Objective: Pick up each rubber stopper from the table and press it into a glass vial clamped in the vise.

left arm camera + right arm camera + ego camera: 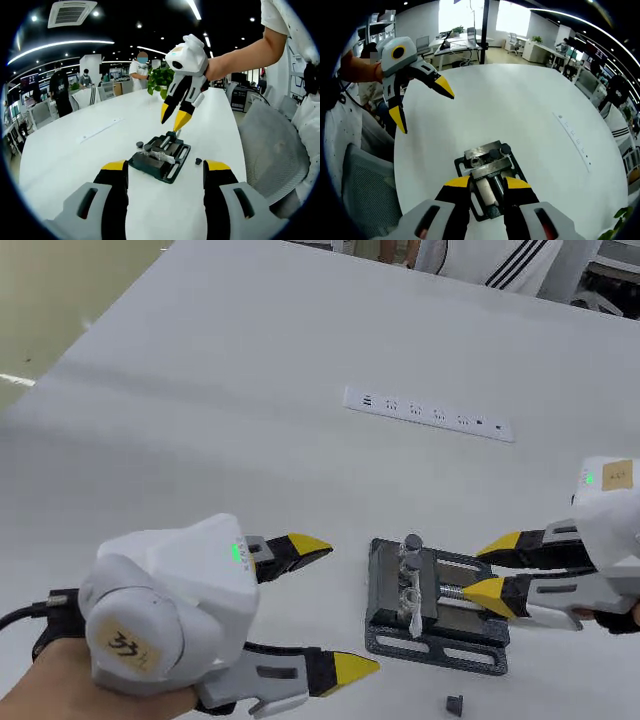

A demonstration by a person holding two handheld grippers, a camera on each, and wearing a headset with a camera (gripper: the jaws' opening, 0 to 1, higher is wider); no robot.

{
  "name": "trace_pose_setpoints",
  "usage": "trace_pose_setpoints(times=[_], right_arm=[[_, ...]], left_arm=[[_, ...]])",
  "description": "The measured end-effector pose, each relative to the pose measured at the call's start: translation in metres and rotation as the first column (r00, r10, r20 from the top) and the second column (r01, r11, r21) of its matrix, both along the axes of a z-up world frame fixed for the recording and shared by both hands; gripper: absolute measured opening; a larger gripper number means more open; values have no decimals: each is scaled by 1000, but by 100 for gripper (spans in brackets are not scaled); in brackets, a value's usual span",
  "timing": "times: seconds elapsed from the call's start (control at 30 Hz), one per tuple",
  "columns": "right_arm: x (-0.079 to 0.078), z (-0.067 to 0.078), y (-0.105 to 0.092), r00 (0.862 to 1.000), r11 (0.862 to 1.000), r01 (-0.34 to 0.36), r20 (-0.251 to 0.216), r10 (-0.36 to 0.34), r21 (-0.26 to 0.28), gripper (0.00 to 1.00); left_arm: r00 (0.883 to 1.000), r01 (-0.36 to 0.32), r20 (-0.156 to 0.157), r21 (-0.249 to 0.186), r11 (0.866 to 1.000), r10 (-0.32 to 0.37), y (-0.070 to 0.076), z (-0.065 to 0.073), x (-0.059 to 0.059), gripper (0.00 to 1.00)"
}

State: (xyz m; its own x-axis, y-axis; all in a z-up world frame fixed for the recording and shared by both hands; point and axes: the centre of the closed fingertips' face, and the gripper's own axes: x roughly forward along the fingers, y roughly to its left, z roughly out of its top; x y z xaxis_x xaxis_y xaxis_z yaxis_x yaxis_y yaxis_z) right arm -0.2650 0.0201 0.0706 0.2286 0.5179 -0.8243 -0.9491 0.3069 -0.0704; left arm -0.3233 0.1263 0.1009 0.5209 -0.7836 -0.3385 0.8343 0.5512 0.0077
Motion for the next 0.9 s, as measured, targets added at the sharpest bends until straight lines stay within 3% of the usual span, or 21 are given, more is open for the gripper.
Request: trace_pose_setpoints(times=[0.3, 0.5, 0.9], right_arm=[[-18, -3, -16, 1000, 998, 25, -4, -25, 53, 33], [-31, -7, -26, 998, 995, 56, -19, -54, 88, 35], [-56, -28, -41, 996, 989, 85, -42, -80, 119, 39]], left_arm=[[1000, 5, -2, 13, 1000, -5, 1, 0, -5, 64], [1000, 3, -7, 16, 1000, -3, 0, 0, -8, 67], [1000, 11, -17, 30, 999, -10, -3, -1, -17, 70]])
